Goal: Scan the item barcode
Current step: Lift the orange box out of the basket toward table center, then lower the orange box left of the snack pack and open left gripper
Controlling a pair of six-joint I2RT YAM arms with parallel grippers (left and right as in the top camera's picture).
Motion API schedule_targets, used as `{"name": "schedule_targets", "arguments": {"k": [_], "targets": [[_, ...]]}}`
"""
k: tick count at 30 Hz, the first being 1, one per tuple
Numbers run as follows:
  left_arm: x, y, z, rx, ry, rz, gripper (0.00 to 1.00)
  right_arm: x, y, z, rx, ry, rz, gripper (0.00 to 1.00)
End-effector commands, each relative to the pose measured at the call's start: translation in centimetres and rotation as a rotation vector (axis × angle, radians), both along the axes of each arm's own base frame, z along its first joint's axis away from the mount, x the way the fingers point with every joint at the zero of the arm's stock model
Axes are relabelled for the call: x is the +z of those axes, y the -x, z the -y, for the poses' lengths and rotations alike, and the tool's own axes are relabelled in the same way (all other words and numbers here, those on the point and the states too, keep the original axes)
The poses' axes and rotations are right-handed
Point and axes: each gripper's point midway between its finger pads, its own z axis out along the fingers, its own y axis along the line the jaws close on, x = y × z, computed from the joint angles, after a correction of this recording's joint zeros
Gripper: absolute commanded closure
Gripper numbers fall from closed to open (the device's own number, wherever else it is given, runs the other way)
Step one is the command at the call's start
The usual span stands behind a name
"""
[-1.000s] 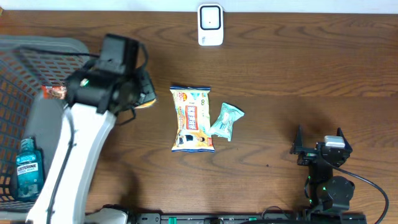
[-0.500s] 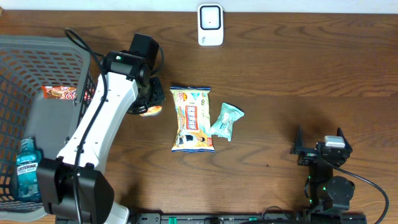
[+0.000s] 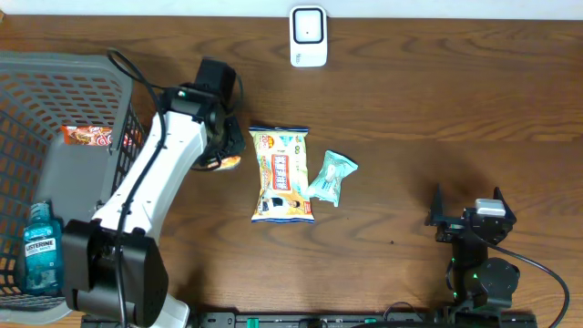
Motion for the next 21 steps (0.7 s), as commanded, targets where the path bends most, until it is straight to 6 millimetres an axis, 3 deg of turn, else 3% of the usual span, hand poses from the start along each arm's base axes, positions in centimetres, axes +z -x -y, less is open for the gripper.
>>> {"name": "schedule_targets", "arguments": {"k": [1, 8, 13, 16, 21], "targets": [[-2.8, 1.0, -0.5, -0.002, -0.032, -0.042, 0.67, -0.1, 0.0, 0.1, 0.001, 0.012, -0.001, 0.01], [-5.5, 1.6, -0.6, 0.002, -0.030, -0.039, 0.66, -0.1, 0.0, 0.1, 0.001, 0.012, -0.001, 0.01], [-5.6, 1.7, -0.5, 0.012, -0.029, -0.042, 0.44, -0.1, 0.0, 0.1, 0.001, 0.012, -0.001, 0.01], [-5.6, 1.9, -0.2, 0.001, -0.030, -0.044, 0.07, -0.1, 0.0, 0.1, 0.001, 0.012, -0.001, 0.01], [-4.7, 2.1, 0.4, -0.022, -0.030, -0.041, 0.02, -0.1, 0.0, 0.0, 0.001, 0.012, -0.001, 0.01]]}}
